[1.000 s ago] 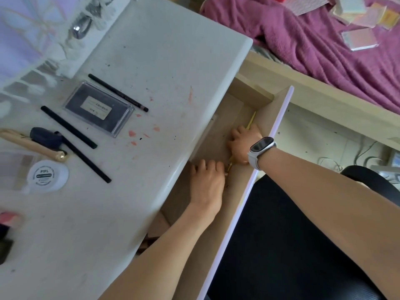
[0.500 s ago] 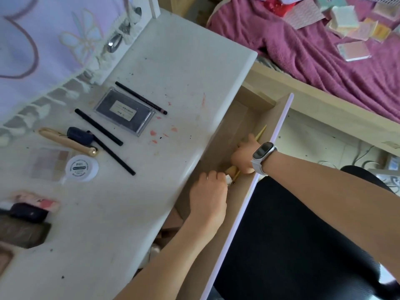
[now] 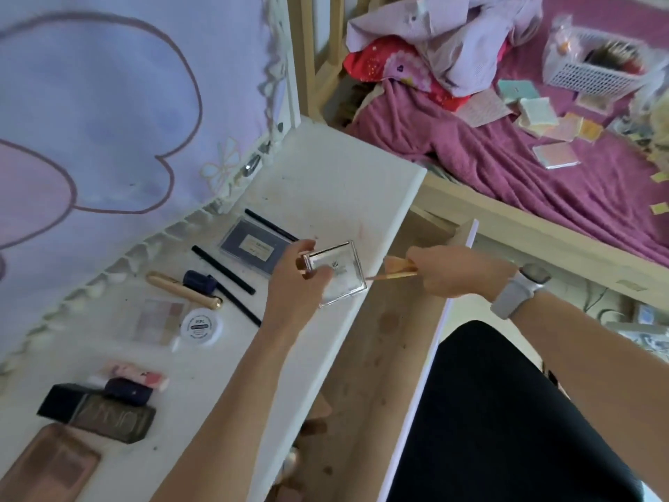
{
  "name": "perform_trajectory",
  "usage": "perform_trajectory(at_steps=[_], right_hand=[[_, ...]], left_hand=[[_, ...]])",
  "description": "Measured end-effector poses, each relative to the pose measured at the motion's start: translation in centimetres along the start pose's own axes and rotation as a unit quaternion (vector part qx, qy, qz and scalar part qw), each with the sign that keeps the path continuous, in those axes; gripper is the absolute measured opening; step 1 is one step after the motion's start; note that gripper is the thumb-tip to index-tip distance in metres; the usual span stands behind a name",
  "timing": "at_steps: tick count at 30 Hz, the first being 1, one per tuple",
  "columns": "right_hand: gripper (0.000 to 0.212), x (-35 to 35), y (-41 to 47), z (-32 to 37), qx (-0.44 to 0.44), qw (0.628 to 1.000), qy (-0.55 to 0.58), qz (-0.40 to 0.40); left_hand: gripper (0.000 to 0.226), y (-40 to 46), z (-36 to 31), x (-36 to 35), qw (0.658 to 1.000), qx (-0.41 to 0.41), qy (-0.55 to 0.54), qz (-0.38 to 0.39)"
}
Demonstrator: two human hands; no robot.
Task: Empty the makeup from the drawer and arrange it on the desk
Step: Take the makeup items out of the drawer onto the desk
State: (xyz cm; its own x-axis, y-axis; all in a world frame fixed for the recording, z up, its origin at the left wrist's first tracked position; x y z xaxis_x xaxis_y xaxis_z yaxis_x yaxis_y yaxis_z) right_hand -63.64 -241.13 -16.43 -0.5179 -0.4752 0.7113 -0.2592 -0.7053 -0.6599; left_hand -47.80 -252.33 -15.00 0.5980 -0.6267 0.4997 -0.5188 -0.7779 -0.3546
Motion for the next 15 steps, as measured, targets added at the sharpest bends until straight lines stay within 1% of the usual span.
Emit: perform_trajectory(at_steps=[1, 3, 5, 7, 9, 12, 14, 15], right_hand=[[0.008, 0.8, 0.2, 0.0, -0.01, 0.997, 0.075, -0.013], [0.006, 2.3, 1.3, 0.5, -0.012, 0.981, 0.174, -0.083], [0.007, 3.2, 2.7, 1.2, -0.017, 0.96, 0.237, -0.148], [0.01, 3.5, 4.5, 2.1, -0.024, 0.939, 0.286, -0.188], [0.008, 3.9, 6.2, 2.6, -0.034, 0.925, 0.305, -0.223], [0.013, 4.8, 8.4, 3.2, -0.045, 0.92, 0.289, -0.261], [0.019, 5.2, 9.7, 3.5, -0.045, 0.924, 0.27, -0.269], [0.021, 5.4, 10.2, 3.8, -0.043, 0.926, 0.26, -0.271]], left_hand=[[0.032, 1.2, -0.1, 1.0, 1.0, 0.006, -0.025, -0.016], [0.026, 3.5, -0.5, 2.9, 0.997, 0.019, -0.058, -0.054], [0.028, 5.9, -0.5, 4.0, 0.994, 0.038, -0.075, -0.076], [0.031, 8.1, -0.5, 4.3, 0.994, 0.045, -0.064, -0.076], [0.029, 10.0, -0.4, 4.2, 0.996, 0.038, -0.017, -0.074], [0.025, 11.5, -0.4, 4.2, 0.994, 0.025, 0.074, -0.082], [0.023, 12.1, -0.5, 4.6, 0.981, 0.011, 0.164, -0.101], [0.025, 12.1, -0.7, 4.9, 0.967, -0.001, 0.225, -0.117]])
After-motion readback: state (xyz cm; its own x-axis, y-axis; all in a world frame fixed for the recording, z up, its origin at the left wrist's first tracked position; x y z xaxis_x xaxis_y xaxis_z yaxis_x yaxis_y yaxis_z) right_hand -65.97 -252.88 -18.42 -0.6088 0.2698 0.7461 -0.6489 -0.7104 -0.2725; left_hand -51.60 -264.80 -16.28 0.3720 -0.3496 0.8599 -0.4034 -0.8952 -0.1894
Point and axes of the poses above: each hand's wrist, its own y-axis towards the middle knuckle, its own x-axis out of the back of the hand, z = x × y, the point moved 9 cm from there along y, towards the middle knuckle, and after that the axes turned 11 degrees about y, right-handed, at the moved point
